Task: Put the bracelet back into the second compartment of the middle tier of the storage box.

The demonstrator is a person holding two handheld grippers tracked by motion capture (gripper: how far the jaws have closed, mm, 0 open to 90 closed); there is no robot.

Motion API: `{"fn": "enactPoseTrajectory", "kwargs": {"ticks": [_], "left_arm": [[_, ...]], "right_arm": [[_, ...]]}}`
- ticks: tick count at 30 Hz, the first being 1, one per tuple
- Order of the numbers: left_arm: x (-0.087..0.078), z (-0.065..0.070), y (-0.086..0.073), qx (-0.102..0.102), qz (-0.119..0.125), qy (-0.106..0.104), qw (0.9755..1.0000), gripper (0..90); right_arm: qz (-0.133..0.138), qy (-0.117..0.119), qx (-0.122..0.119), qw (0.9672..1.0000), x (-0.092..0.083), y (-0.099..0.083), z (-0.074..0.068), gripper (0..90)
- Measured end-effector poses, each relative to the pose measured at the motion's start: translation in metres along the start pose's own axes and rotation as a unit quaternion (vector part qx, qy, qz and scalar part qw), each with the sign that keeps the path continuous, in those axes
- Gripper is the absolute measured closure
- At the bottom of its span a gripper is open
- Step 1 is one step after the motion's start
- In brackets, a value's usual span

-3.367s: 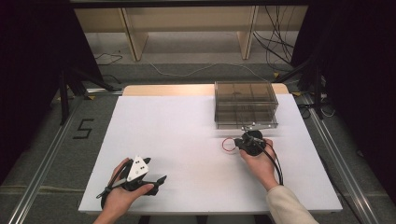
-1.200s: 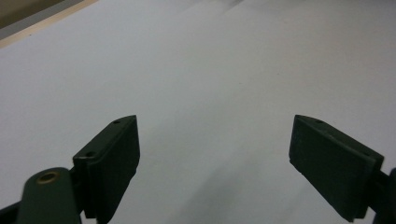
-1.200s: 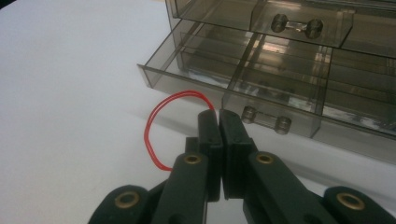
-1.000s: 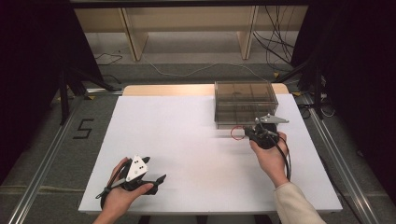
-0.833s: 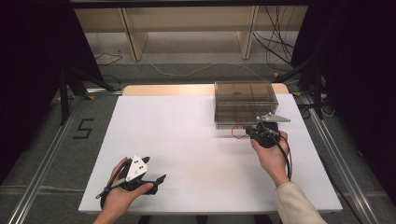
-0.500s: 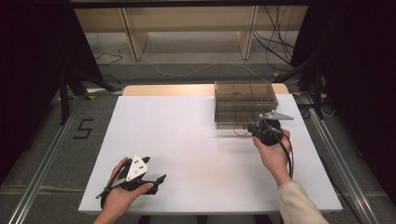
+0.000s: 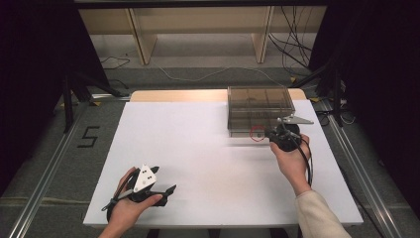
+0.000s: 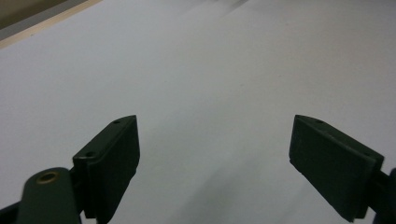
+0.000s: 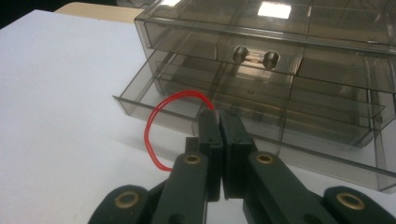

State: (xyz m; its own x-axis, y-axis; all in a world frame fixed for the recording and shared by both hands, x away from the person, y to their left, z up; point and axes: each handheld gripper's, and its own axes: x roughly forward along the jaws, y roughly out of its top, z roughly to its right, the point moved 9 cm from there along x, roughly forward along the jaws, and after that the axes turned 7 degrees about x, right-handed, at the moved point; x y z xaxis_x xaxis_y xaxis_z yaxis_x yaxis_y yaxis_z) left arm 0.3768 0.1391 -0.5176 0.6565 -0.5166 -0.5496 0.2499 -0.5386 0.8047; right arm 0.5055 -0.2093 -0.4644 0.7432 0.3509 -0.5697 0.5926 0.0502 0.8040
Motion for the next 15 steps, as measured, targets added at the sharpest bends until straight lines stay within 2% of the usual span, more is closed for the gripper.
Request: {"fn": "enactPoseTrajectory", "kwargs": {"ticks": [15], "left_arm": [[-0.0002, -0.0002, 0.0001, 0.000, 0.001, 0.001, 1.0000, 16.2]], "right_arm": [[0.005, -0.004, 0.007, 1.0000, 0.0062, 0.0101, 0.0054, 88.9]]}}
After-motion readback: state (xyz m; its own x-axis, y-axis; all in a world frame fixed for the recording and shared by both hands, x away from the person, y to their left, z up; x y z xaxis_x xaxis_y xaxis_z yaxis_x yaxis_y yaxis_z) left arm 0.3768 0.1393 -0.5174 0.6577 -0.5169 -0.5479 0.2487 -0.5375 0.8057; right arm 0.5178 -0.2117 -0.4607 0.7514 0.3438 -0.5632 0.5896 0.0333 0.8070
